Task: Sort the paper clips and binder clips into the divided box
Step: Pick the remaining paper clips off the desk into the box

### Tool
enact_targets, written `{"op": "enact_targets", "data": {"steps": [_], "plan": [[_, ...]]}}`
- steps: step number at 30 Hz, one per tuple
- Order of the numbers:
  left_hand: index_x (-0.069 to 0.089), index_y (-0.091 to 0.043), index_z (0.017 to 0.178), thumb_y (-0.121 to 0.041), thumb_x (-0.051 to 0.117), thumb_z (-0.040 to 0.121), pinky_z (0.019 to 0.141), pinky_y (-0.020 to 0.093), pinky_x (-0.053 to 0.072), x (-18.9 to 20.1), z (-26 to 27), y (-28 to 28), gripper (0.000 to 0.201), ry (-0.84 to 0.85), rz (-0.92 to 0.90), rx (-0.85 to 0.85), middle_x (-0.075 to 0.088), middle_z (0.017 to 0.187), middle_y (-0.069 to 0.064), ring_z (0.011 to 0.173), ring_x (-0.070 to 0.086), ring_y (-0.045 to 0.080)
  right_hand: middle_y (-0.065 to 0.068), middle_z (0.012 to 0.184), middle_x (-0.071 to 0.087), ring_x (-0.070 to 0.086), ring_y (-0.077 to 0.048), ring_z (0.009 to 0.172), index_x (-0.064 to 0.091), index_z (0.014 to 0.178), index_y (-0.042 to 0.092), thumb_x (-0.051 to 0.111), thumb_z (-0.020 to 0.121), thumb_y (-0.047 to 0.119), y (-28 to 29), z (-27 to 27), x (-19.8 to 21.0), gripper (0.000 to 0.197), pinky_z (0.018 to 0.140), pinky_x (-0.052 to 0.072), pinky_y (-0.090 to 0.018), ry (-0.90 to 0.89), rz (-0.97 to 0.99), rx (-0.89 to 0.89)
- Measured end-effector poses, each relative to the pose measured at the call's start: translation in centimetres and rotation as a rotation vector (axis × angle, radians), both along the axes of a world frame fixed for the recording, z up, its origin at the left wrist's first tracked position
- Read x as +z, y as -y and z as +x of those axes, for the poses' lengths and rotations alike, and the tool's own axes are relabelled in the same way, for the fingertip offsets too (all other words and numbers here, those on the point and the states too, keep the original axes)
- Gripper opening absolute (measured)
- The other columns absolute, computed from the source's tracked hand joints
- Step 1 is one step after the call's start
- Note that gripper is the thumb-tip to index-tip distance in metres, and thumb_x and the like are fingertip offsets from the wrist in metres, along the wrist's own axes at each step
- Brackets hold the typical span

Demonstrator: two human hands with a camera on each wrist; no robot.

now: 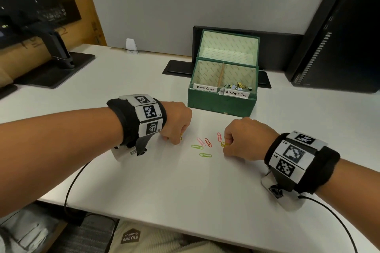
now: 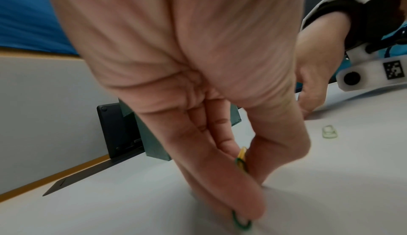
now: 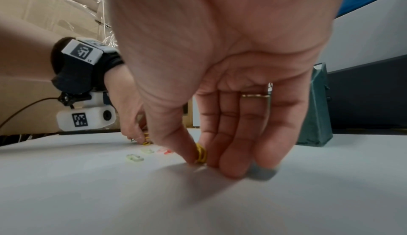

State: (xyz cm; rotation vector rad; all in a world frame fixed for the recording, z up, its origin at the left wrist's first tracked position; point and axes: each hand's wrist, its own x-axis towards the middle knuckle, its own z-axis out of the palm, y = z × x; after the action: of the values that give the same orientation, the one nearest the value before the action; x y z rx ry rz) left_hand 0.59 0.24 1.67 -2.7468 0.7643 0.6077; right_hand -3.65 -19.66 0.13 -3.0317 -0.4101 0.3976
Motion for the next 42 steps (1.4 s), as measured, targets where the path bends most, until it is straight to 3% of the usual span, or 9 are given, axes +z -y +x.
{"op": "enact_targets", "data": {"steps": [9,12,20,23,27,31,36,40,42], "plan": [[0.062,-0.018,0.065,-0.017,0.066,0.073,0.048,0.015,0.042,0.4,0.0,-0.8,0.010,-0.073,-0.081,0.061,0.069,0.068,-0.002,0.058,0.058,0.006,0.001,0.074,0.069,0.065,-0.018,0.073,0.069,0.071,0.018,0.068,0.078,0.031,0.0,0.9,1.9,0.015,0.070,0.057,-0.034,0.031,0.176,-0.018],[0.071,-0.015,0.075,-0.015,0.069,0.078,0.059,0.015,0.051,1.9,0.8,-1.2,0.004,-0.068,-0.320,0.163,0.071,0.066,-0.005,0.052,0.062,-0.001,0.003,0.068,0.066,0.063,-0.017,0.069,0.069,0.072,0.015,0.068,0.079,0.025,-0.2,1.8,3.0,0.012,0.068,0.055,-0.030,0.097,0.261,-0.017],[0.070,-0.013,0.083,-0.010,0.077,0.078,0.069,0.029,0.060,6.1,4.5,0.1,0.010,0.145,-0.909,0.379,0.071,0.075,0.007,0.068,0.073,0.018,-0.001,0.083,0.069,0.065,-0.020,0.078,0.072,0.081,0.021,0.063,0.084,0.022,-2.1,7.6,6.2,0.010,0.075,0.058,-0.036,0.441,0.511,-0.155],[0.068,-0.014,0.079,-0.009,0.076,0.079,0.073,0.038,0.060,6.2,5.7,0.9,0.009,0.238,-1.092,0.438,0.070,0.077,0.010,0.069,0.072,0.020,-0.004,0.089,0.072,0.067,-0.024,0.082,0.075,0.090,0.019,0.061,0.088,0.022,-2.9,9.1,5.9,0.015,0.077,0.058,-0.038,0.414,0.438,-0.172],[0.066,-0.016,0.076,-0.013,0.077,0.078,0.072,0.031,0.059,5.6,6.9,2.2,0.011,0.336,-1.235,0.500,0.068,0.070,0.001,0.064,0.068,0.012,-0.003,0.089,0.072,0.067,-0.024,0.084,0.075,0.097,0.018,0.058,0.091,0.034,-3.0,9.1,5.3,0.023,0.079,0.056,-0.039,0.354,0.340,-0.139],[0.069,-0.016,0.082,-0.019,0.079,0.077,0.072,0.025,0.053,4.7,7.6,3.2,0.012,0.390,-1.194,0.476,0.064,0.072,-0.007,0.068,0.061,0.008,0.008,0.091,0.071,0.065,-0.015,0.084,0.071,0.102,0.030,0.054,0.093,0.037,-2.5,7.0,4.7,0.021,0.080,0.054,-0.036,0.447,0.488,-0.088],[0.063,-0.024,0.121,-0.028,0.077,0.078,0.091,0.025,0.047,3.8,6.7,3.2,0.046,0.307,-0.911,0.329,0.065,0.113,-0.005,0.102,0.061,0.011,0.008,0.086,0.071,0.063,-0.009,0.081,0.072,0.094,0.027,0.059,0.090,0.040,-1.6,2.7,2.6,0.019,0.082,0.054,-0.032,0.217,0.481,-0.049],[0.066,-0.030,0.096,-0.019,0.061,0.085,0.070,0.023,0.048,3.9,3.0,2.3,0.016,0.415,-0.896,0.205,0.064,0.085,-0.010,0.077,0.060,0.009,0.007,0.099,0.067,0.057,-0.009,0.087,0.064,0.113,0.027,0.056,0.085,0.062,0.0,0.7,0.8,0.046,0.085,0.049,-0.029,0.036,0.244,-0.057],[0.066,-0.029,0.086,-0.019,0.058,0.085,0.063,0.020,0.044,3.4,1.0,1.4,0.014,0.320,-0.811,0.206,0.064,0.076,-0.011,0.071,0.060,0.008,0.005,0.092,0.066,0.057,-0.013,0.085,0.066,0.104,0.021,0.054,0.079,0.072,0.6,0.5,0.0,0.058,0.079,0.049,-0.030,0.000,0.160,-0.057]]}}
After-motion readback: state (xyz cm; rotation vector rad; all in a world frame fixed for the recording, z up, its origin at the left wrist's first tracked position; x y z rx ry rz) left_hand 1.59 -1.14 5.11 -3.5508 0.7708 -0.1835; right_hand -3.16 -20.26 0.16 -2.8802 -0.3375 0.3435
